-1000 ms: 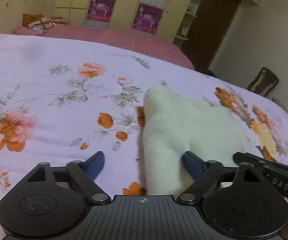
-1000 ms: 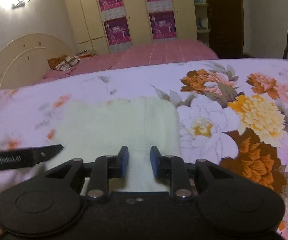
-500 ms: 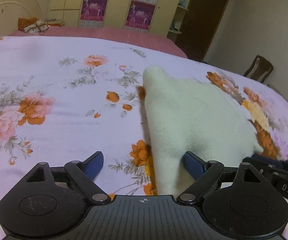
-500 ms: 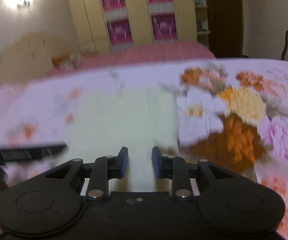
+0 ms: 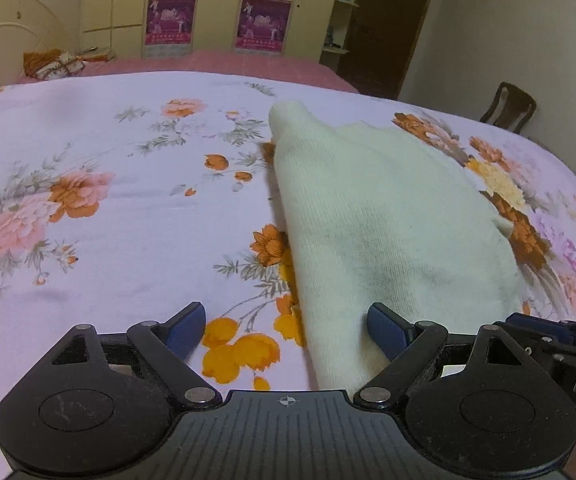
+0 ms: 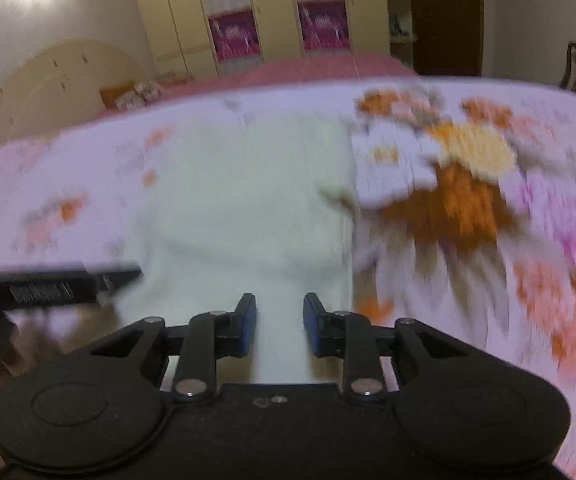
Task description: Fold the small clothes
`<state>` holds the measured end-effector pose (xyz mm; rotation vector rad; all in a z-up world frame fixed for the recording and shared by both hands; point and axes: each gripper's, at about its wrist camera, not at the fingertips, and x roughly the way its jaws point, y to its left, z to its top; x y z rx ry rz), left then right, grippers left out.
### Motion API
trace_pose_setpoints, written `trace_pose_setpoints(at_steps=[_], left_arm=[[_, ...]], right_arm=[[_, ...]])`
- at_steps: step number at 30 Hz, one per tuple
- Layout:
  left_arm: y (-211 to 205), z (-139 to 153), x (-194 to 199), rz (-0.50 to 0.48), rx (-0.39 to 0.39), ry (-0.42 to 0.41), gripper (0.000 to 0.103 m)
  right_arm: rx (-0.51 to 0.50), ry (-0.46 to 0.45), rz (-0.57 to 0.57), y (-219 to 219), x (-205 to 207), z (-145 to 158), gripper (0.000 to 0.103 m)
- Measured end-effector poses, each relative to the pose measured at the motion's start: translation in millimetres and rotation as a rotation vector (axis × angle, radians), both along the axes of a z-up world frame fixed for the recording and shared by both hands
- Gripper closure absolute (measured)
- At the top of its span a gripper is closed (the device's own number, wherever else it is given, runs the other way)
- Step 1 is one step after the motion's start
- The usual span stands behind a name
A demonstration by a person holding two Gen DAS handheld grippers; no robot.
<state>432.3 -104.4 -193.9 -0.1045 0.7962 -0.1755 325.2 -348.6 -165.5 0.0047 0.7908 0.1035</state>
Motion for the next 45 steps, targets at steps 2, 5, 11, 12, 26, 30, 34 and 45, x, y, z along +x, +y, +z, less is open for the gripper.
trace_pose_setpoints(at_steps=[2,5,11,12,26,30,34,45], left_arm=[[-1.5,0.7,1.0,-0.004,0.008,0.005,0.016],[-1.7,0.4,0.8,-0.013,0.015,0.004,0.016],[-3.5,1.5,0.0,-0.030,0.039,0.011,0.016],[-3.5,1.6,0.0,-0.033,0.044,0.012,0.016],[-3.8,0.1,-3.6,-0.039,0.076,0.001,0.008],[-2.0,1.7,-4.9,-0.029,0.071,0.009,0.008],[1.4,7.3,-10.1,-0.004,0.049,0.023,0.008],[-3.5,3.4,-16.8,0.060,0.039,0.037,0.008]], right_arm=[[-0.035,-0.001,-0.004,7.1,0.7,0.2,0.077],[-0.040,0.027,-0.020,10.4,4.7,4.2,0.077],[-0.064,0.036,-0.050,15.2,-6.2,4.3,0.077],[-0.079,0.036,-0.051,17.1,-9.9,3.7,0.077],[-0.035,0.053,-0.102,12.7,-20.8,4.3,0.076],[0.012,0.043,-0.049,-0.2,-26.2,4.9,0.077],[0.056,0.057,-0.026,-8.4,-32.2,13.3,0.076],[0.120,0.046,-0.030,-34.7,-39.4,16.4,0.067]])
